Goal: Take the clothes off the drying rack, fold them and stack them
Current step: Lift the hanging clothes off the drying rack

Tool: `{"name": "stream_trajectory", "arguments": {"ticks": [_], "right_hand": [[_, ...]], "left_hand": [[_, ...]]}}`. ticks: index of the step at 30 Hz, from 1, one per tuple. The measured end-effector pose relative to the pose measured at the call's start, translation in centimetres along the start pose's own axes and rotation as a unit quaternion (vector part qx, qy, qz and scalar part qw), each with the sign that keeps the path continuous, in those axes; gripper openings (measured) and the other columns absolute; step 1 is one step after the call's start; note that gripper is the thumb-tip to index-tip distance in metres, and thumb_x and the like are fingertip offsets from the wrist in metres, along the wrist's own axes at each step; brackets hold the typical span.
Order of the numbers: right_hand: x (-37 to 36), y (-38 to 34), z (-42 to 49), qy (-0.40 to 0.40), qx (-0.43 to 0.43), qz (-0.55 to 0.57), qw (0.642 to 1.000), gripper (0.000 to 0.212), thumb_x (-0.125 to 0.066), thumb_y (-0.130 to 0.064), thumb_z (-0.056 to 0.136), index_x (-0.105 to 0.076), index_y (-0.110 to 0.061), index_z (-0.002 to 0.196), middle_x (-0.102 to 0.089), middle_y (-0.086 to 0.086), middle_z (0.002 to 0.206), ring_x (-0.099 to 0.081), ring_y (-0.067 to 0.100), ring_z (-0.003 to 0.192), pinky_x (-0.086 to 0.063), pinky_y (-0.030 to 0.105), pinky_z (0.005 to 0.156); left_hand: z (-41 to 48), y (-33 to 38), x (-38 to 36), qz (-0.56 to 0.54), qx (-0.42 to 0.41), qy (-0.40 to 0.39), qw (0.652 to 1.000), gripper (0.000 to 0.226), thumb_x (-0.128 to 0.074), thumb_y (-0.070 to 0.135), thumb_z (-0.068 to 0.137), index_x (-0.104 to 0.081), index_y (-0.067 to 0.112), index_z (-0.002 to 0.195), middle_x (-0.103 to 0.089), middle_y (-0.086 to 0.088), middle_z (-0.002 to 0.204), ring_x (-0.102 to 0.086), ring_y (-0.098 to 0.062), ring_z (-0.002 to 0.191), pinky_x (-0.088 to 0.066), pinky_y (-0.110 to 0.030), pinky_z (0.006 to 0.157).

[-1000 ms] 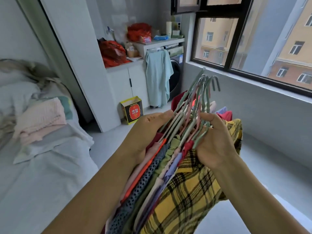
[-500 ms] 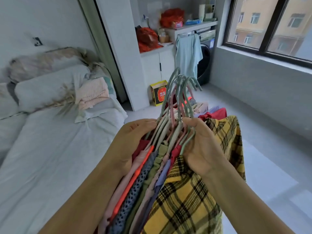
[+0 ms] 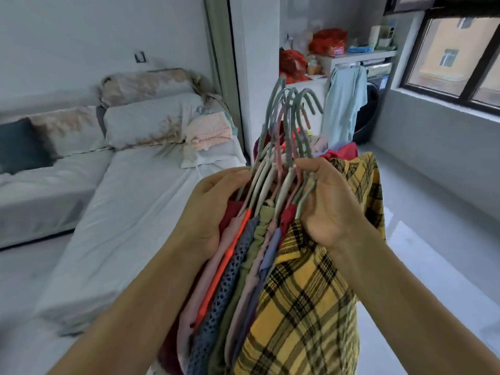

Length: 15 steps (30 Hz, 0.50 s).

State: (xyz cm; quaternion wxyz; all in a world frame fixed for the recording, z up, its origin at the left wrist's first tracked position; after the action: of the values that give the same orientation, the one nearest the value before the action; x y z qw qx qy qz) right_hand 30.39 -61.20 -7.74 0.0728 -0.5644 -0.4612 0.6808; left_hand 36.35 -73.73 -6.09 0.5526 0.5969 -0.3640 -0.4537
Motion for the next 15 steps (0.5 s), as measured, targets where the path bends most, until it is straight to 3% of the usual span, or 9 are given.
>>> {"name": "stream_trajectory", "arguments": {"ticks": [3, 5, 12, 15], "right_hand": [[-4.2, 3.7, -1.3, -0.018, 0.007, 0.003, 1.0, 0.067, -0.078, -0.024, 0.044, -0.061, -0.005, 0.107, -0.061, 0.011, 0.09, -0.061, 0.024, 0.075, -0.054, 0.03, 0.069], [-6.8, 6.2, -1.8, -0.025, 0.007, 0.006, 1.0, 0.072, -0.082, -0.024, 0.039, -0.064, -0.004, 0.106, -0.064, 0.011, 0.091, -0.063, 0.025, 0.077, -0.055, 0.031, 0.071], [-15.6, 14.2, -0.8, -0.051, -0.022, 0.008, 0.998, 0.043, -0.06, -0.016, 0.061, -0.062, 0.0, 0.1, -0.067, 0.013, 0.082, -0.067, 0.022, 0.066, -0.058, 0.029, 0.061], [-19.3, 18.0, 1.4, -0.035, -0.032, 0.006, 0.999, 0.065, -0.061, -0.014, 0.059, -0.056, 0.006, 0.121, -0.056, 0.023, 0.116, -0.061, 0.028, 0.087, -0.058, 0.029, 0.064]], "left_hand": [[-3.1, 1.3, 5.0, -0.004, -0.009, 0.035, 0.999, 0.019, -0.054, 0.011, 0.09, -0.07, 0.001, 0.095, -0.07, -0.017, 0.094, -0.065, -0.028, 0.089, -0.052, -0.041, 0.09], [-4.6, 2.0, 8.2, -0.002, -0.008, 0.039, 0.999, 0.019, -0.055, 0.011, 0.089, -0.069, -0.001, 0.094, -0.069, -0.019, 0.093, -0.064, -0.029, 0.086, -0.05, -0.043, 0.09], [-6.2, 4.1, 19.8, 0.005, -0.006, 0.027, 1.0, 0.022, -0.059, 0.013, 0.086, -0.072, 0.009, 0.07, -0.07, -0.011, 0.069, -0.064, -0.022, 0.062, -0.055, -0.032, 0.069], [-5.3, 4.9, 25.3, 0.008, -0.006, 0.036, 0.999, 0.024, -0.061, 0.011, 0.084, -0.072, 0.011, 0.062, -0.069, -0.007, 0.061, -0.063, -0.018, 0.053, -0.055, -0.026, 0.059]]}}
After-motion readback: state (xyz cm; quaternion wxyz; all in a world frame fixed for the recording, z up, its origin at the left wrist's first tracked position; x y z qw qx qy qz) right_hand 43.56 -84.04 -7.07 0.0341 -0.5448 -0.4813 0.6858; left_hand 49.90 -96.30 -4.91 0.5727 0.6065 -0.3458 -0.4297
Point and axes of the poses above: each hand's wrist, its own z-axis towards the middle knuckle, its own x-axis out of the back of the hand, y = z × x, the point moved 4 cm from there along z, towards the middle knuckle
